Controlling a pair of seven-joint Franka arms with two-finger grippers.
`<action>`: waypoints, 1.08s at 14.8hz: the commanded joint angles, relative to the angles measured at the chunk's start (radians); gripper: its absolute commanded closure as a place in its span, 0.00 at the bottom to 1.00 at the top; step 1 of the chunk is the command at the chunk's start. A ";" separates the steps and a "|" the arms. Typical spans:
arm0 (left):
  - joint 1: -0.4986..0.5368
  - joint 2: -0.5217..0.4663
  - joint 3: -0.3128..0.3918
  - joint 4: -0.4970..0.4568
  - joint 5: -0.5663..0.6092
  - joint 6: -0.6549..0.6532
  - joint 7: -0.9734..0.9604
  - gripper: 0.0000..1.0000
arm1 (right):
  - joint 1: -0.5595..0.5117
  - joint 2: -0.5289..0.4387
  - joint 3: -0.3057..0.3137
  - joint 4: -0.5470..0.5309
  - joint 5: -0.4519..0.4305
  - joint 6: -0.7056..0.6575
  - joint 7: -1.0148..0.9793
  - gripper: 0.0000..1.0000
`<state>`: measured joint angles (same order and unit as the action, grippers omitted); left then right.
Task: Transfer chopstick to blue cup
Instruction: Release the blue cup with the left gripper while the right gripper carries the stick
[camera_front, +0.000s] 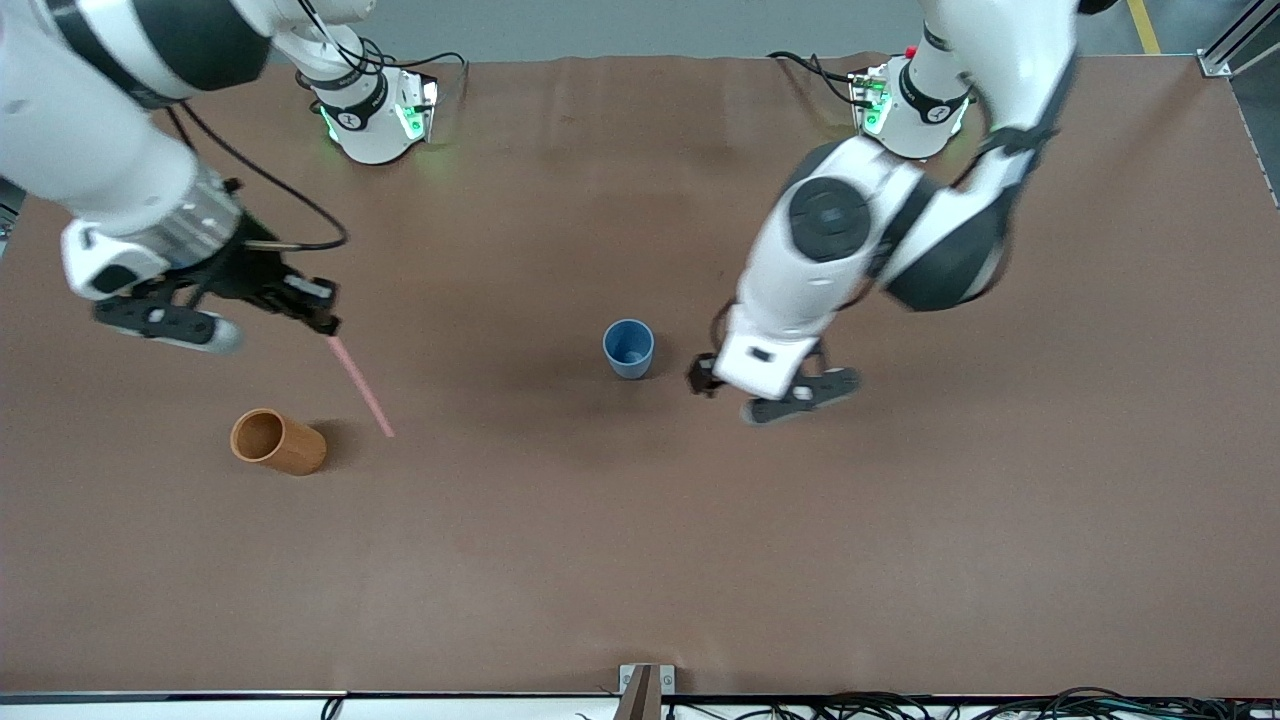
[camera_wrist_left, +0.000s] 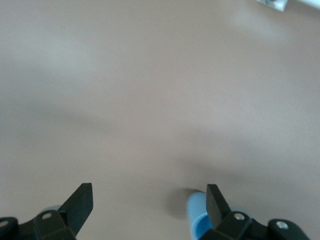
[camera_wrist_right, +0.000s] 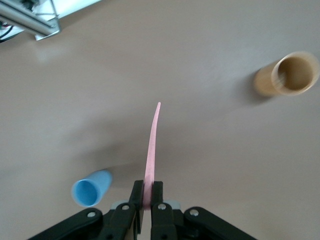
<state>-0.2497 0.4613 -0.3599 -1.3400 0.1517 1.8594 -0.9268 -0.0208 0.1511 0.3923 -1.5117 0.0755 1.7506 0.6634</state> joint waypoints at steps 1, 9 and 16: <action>0.096 -0.099 -0.004 -0.033 0.016 -0.093 0.119 0.00 | -0.007 0.056 0.158 0.048 -0.025 -0.022 0.224 0.98; 0.334 -0.297 -0.014 -0.031 -0.001 -0.287 0.571 0.00 | 0.140 0.189 0.327 0.048 -0.131 0.036 0.461 0.98; 0.371 -0.400 0.002 -0.037 -0.049 -0.383 0.704 0.00 | 0.199 0.280 0.330 0.048 -0.207 0.082 0.521 0.98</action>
<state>0.1080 0.1166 -0.3617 -1.3452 0.1215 1.5054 -0.2844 0.1725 0.3886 0.7093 -1.4915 -0.0980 1.8155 1.1611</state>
